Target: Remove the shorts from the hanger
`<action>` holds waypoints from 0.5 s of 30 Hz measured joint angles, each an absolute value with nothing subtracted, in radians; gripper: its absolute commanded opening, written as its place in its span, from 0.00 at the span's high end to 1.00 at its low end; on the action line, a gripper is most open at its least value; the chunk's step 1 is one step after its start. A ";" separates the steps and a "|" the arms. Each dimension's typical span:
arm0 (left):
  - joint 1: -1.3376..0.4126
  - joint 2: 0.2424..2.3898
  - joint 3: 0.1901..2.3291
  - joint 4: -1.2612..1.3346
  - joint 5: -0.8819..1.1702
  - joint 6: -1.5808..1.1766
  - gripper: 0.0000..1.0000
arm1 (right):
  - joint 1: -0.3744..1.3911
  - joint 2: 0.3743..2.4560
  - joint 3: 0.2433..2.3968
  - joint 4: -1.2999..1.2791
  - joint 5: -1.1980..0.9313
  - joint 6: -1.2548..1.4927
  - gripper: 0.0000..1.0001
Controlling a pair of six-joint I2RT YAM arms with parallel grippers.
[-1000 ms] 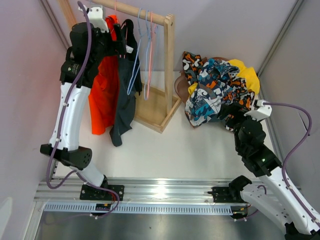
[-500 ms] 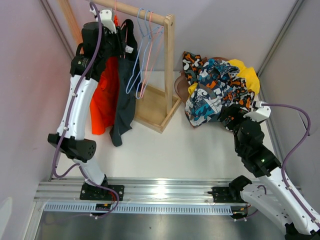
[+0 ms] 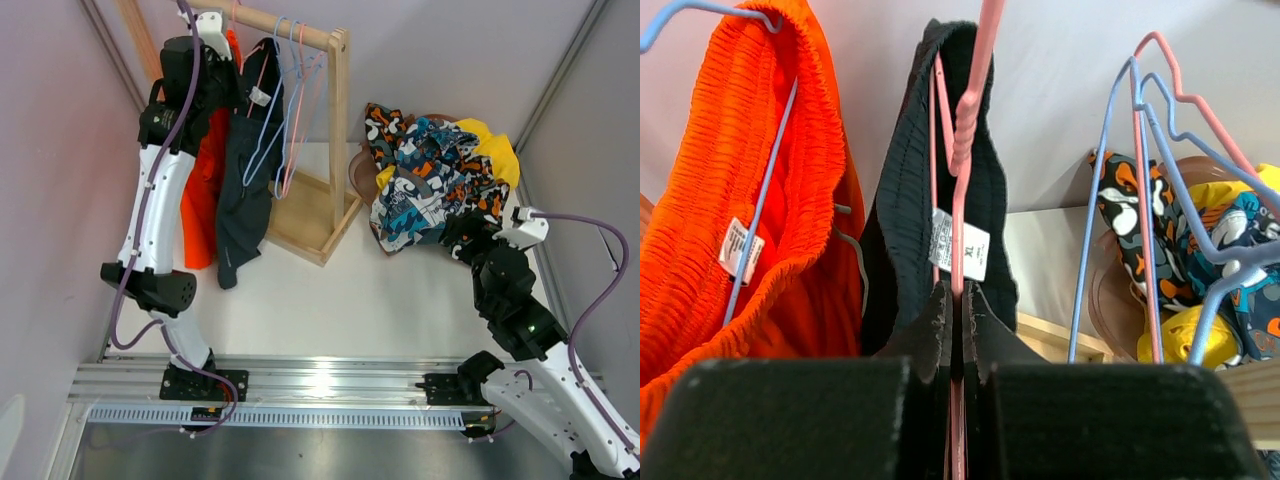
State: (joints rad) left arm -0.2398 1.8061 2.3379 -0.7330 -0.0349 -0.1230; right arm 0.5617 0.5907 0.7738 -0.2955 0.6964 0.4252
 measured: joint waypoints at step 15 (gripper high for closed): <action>-0.240 1.733 2.457 -0.817 -0.022 -0.123 1.00 | 0.927 0.913 1.060 -0.051 0.416 0.226 0.01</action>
